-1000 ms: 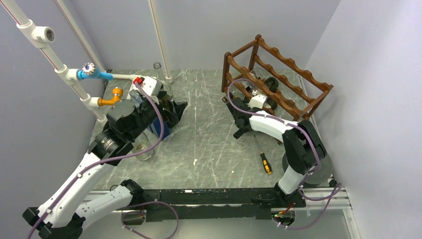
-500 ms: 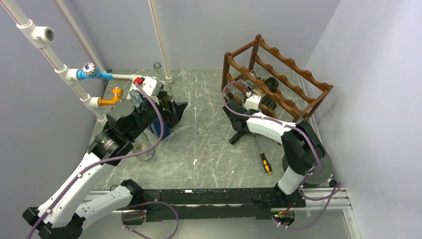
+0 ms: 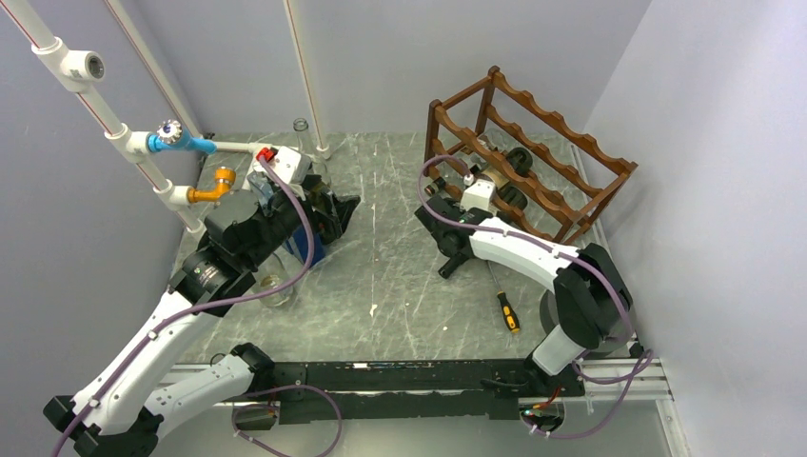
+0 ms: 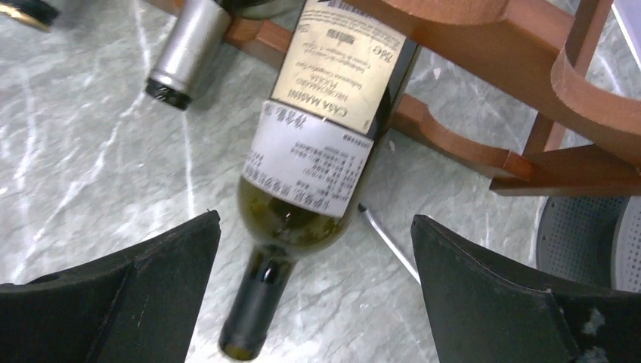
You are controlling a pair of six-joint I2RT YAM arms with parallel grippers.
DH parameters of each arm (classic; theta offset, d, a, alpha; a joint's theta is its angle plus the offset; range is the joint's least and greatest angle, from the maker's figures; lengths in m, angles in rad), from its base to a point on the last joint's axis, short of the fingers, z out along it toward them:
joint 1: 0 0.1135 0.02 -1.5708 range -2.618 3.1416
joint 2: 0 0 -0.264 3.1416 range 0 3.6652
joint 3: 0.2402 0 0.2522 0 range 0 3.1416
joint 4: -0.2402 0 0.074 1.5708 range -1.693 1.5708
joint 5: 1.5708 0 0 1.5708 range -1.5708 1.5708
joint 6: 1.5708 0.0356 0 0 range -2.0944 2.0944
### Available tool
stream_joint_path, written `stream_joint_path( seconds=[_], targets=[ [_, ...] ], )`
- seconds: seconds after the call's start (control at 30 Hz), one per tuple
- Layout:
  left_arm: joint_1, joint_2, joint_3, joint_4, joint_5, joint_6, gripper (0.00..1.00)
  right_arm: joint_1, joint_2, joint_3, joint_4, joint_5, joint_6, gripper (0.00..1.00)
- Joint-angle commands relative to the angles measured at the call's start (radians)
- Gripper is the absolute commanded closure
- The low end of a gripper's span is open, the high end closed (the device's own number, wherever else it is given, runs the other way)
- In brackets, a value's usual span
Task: Put the wine bottle on the wine rack
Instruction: Place the wine bottle in the wine rack.
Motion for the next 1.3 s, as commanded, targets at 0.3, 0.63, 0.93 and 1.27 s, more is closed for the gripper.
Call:
stream_joint_path(
  seconds=[0.3, 0.63, 0.93, 1.27],
  targets=[
    [-0.005, 0.011, 0.032, 0.019, 0.027, -0.014, 0.0, 0.133, -0.09, -0.08, -0.045, -0.168, 0.472, 0.09],
    [-0.005, 0.006, 0.024, 0.026, 0.026, -0.009, 0.0, 0.142, 0.005, -0.128, 0.112, -0.196, 0.492, 0.18],
    [-0.005, 0.014, 0.034, 0.013, 0.026, -0.008, 0.0, 0.143, 0.093, -0.13, 0.159, -0.219, 0.516, 0.33],
    [-0.005, 0.009, 0.028, 0.021, 0.026, 0.0, 0.0, 0.139, 0.096, -0.129, 0.145, -0.196, 0.573, 0.49]
  ],
)
